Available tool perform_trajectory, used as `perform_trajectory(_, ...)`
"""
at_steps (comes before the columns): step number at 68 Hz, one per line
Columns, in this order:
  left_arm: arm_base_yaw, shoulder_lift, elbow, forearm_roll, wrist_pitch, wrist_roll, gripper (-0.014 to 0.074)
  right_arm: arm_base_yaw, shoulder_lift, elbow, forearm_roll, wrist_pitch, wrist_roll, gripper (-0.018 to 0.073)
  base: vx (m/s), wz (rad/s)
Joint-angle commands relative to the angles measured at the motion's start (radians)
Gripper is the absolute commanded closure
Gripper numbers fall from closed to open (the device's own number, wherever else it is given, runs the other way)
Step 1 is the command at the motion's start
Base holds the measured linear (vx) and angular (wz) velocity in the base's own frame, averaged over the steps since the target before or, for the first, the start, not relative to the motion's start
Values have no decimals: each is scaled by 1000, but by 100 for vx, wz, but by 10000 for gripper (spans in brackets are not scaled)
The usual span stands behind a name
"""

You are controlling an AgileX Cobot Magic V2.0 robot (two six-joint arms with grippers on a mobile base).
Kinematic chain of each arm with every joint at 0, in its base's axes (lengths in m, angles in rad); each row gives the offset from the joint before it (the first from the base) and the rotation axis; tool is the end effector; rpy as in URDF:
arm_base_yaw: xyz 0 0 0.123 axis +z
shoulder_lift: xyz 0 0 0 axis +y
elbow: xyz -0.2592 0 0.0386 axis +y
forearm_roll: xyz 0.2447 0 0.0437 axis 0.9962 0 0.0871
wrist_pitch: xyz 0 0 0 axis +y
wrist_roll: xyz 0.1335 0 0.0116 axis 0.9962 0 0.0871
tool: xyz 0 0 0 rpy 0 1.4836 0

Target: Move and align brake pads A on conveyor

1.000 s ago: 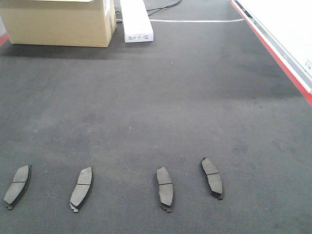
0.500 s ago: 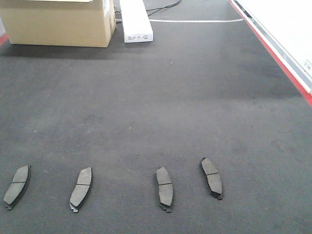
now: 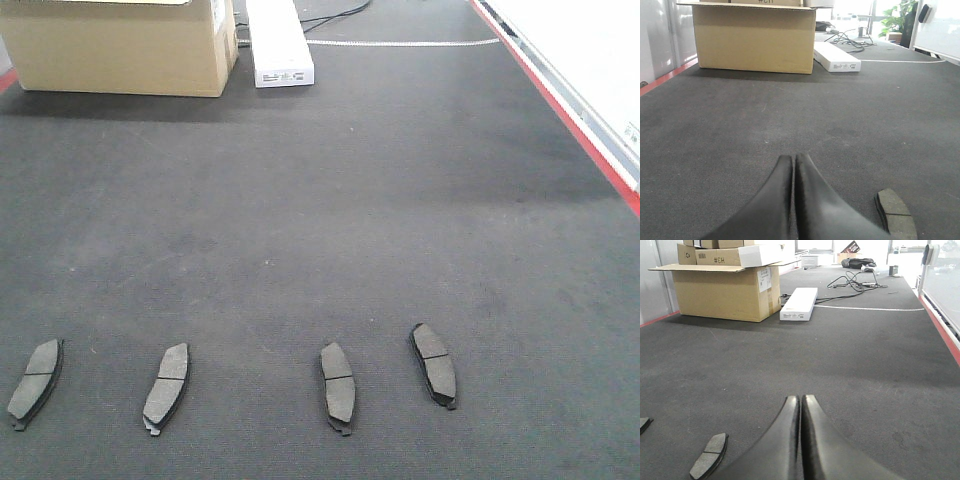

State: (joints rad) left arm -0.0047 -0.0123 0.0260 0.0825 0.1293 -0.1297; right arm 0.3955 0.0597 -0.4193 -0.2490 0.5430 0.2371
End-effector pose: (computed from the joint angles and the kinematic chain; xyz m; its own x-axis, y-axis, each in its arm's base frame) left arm 0.1194 0.0009 0.1913 -0.0550 -0.0476 -0.9974 -0.0086 0.9988 -0.0472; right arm 0.0893 0.0188 0.2930 -0.0820 -0.0098 -0.9966 -0.2632 0.9647 0.0122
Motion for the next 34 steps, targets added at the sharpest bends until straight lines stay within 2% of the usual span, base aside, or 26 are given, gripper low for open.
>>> perform_trajectory(1, -4, -15, 17, 0, -65, -1, 602, -7, 14, -25, -16, -77, -1, 571, 0, 0)
perform_trajectory(34, -4, -15, 17, 0, -65, -1, 602, -7, 14, -25, -16, -77, -1, 571, 0, 0)
